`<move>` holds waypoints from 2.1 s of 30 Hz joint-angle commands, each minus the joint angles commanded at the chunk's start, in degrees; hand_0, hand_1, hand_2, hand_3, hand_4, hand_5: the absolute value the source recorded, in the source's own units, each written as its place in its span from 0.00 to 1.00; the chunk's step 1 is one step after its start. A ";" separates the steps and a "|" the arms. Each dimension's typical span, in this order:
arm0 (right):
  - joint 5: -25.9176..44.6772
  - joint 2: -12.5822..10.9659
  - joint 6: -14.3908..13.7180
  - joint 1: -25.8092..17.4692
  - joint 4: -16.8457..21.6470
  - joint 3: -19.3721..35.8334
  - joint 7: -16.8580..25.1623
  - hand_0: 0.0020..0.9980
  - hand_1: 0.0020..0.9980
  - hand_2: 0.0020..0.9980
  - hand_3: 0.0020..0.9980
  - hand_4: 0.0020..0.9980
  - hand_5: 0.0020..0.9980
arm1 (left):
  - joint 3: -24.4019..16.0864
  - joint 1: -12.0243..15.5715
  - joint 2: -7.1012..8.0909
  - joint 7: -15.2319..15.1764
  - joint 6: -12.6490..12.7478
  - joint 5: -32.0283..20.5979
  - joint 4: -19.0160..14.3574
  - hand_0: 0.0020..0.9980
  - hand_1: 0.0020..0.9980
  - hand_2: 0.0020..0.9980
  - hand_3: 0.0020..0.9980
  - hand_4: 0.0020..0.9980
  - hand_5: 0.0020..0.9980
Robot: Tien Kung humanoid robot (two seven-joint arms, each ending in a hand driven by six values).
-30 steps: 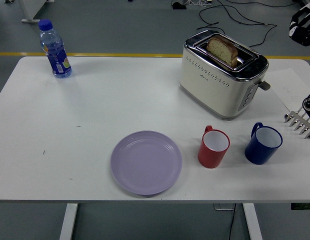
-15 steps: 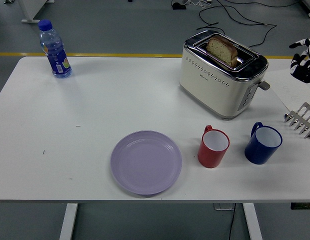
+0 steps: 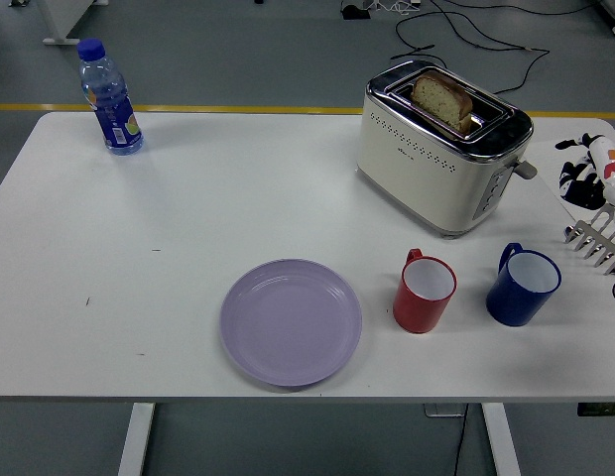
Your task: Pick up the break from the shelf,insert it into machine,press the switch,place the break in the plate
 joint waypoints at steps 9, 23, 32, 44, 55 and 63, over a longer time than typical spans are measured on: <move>0.56 0.07 1.24 -0.49 0.24 0.04 -0.02 0.20 0.21 0.33 0.81 0.46 0.00 | 0.21 -0.18 -0.03 0.01 0.03 -0.38 0.00 0.67 0.59 0.62 0.65 0.38 1.00; 1.14 0.27 2.50 -0.85 2.38 -2.79 -0.16 0.18 0.21 0.33 0.81 0.47 0.00 | 0.44 -0.17 -0.07 -0.01 0.01 -0.68 0.00 0.67 0.59 0.63 0.65 0.38 1.00; 1.25 0.57 2.80 -0.66 1.78 -3.29 -0.33 0.17 0.21 0.33 0.80 0.48 0.00 | 0.72 -0.27 -0.06 -0.01 -0.01 -0.96 0.00 0.67 0.59 0.63 0.65 0.38 1.00; 1.69 1.03 3.33 -0.69 0.53 -4.16 -0.60 0.17 0.21 0.33 0.81 0.49 0.03 | 0.81 -0.22 -0.07 0.01 -0.01 -1.15 0.00 0.67 0.59 0.63 0.65 0.38 1.00; 2.12 1.98 3.40 -0.26 -2.21 -5.29 -0.63 0.17 0.21 0.33 0.81 0.49 0.03 | 0.90 -0.34 -0.04 -0.04 -0.02 -1.23 0.00 0.67 0.59 0.62 0.65 0.38 1.00; 1.99 2.57 3.44 0.11 -3.59 -5.75 -0.63 0.17 0.21 0.33 0.81 0.49 0.03 | 0.84 -0.39 -0.04 -0.03 -0.03 -1.20 0.00 0.67 0.59 0.62 0.65 0.38 1.00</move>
